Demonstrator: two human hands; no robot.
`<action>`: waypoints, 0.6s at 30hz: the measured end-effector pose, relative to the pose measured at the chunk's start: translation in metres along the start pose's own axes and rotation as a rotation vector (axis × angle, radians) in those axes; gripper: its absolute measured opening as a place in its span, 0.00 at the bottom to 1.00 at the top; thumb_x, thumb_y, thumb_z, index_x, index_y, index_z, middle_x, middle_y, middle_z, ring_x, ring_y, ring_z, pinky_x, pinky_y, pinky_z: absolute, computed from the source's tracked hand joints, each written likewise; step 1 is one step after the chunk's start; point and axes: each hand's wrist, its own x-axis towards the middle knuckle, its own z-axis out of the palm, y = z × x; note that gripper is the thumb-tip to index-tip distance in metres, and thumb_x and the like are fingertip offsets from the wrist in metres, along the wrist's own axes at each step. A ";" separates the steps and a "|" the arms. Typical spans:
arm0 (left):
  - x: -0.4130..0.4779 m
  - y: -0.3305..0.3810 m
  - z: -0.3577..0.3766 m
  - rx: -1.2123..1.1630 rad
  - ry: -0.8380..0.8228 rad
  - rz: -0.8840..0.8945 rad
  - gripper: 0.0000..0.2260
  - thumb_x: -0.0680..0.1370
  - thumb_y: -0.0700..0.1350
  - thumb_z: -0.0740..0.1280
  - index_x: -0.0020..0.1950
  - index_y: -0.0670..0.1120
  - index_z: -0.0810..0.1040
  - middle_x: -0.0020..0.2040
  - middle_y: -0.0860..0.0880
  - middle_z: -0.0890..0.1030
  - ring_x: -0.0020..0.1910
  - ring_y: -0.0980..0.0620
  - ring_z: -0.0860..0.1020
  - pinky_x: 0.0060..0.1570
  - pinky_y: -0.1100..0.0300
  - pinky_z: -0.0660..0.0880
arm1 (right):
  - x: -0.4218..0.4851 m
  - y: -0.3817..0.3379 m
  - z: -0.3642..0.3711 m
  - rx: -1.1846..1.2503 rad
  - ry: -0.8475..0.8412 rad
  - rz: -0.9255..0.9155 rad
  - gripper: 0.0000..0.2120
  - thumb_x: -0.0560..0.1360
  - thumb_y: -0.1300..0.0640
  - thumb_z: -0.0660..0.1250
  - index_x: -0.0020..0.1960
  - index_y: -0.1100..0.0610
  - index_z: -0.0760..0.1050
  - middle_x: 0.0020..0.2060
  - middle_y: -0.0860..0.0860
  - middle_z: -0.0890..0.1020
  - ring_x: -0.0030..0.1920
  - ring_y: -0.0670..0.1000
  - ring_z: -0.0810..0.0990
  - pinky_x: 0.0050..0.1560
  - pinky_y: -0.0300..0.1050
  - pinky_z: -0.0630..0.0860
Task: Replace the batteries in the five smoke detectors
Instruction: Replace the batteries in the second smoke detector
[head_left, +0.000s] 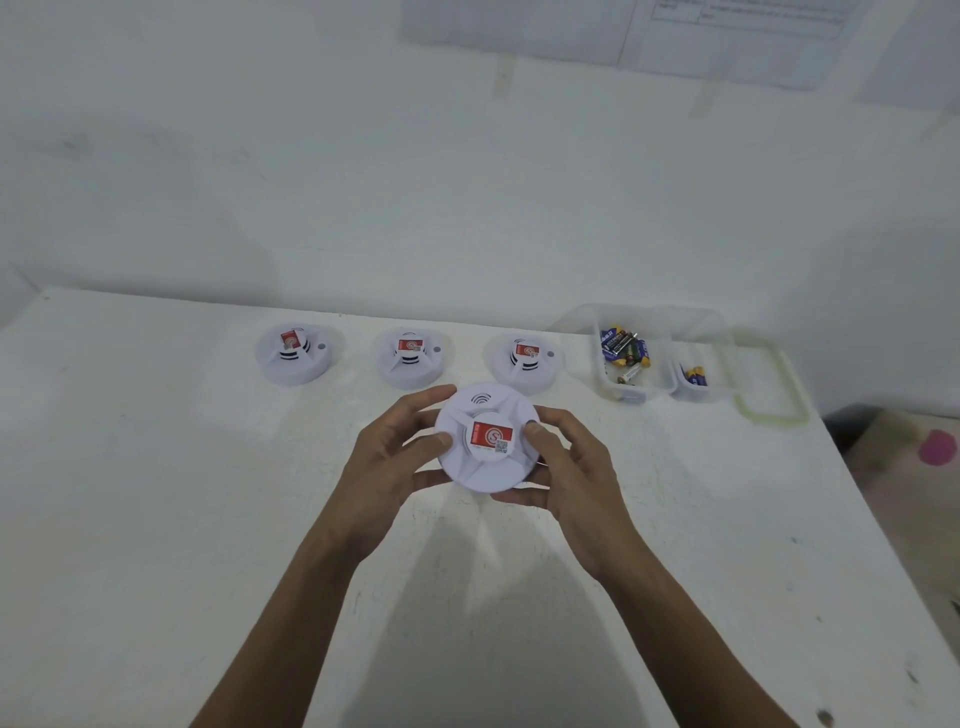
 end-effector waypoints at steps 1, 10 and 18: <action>0.000 0.000 0.000 0.000 0.000 -0.002 0.15 0.78 0.41 0.65 0.63 0.54 0.75 0.56 0.53 0.82 0.55 0.50 0.81 0.50 0.52 0.80 | 0.000 0.000 0.000 -0.001 -0.001 0.000 0.09 0.79 0.55 0.63 0.59 0.51 0.75 0.52 0.50 0.83 0.49 0.53 0.85 0.45 0.53 0.83; 0.000 -0.001 -0.001 0.009 0.002 -0.005 0.16 0.78 0.41 0.65 0.64 0.54 0.75 0.57 0.51 0.82 0.56 0.49 0.81 0.52 0.49 0.80 | 0.000 0.002 0.001 -0.009 -0.005 0.012 0.10 0.78 0.55 0.63 0.60 0.52 0.75 0.54 0.52 0.83 0.49 0.54 0.84 0.47 0.57 0.82; 0.000 -0.001 -0.002 0.018 0.003 -0.009 0.16 0.78 0.42 0.65 0.64 0.53 0.75 0.58 0.51 0.81 0.56 0.49 0.80 0.53 0.48 0.79 | 0.001 0.002 0.002 -0.017 0.003 0.024 0.11 0.79 0.55 0.63 0.61 0.52 0.74 0.55 0.52 0.82 0.50 0.54 0.84 0.48 0.57 0.82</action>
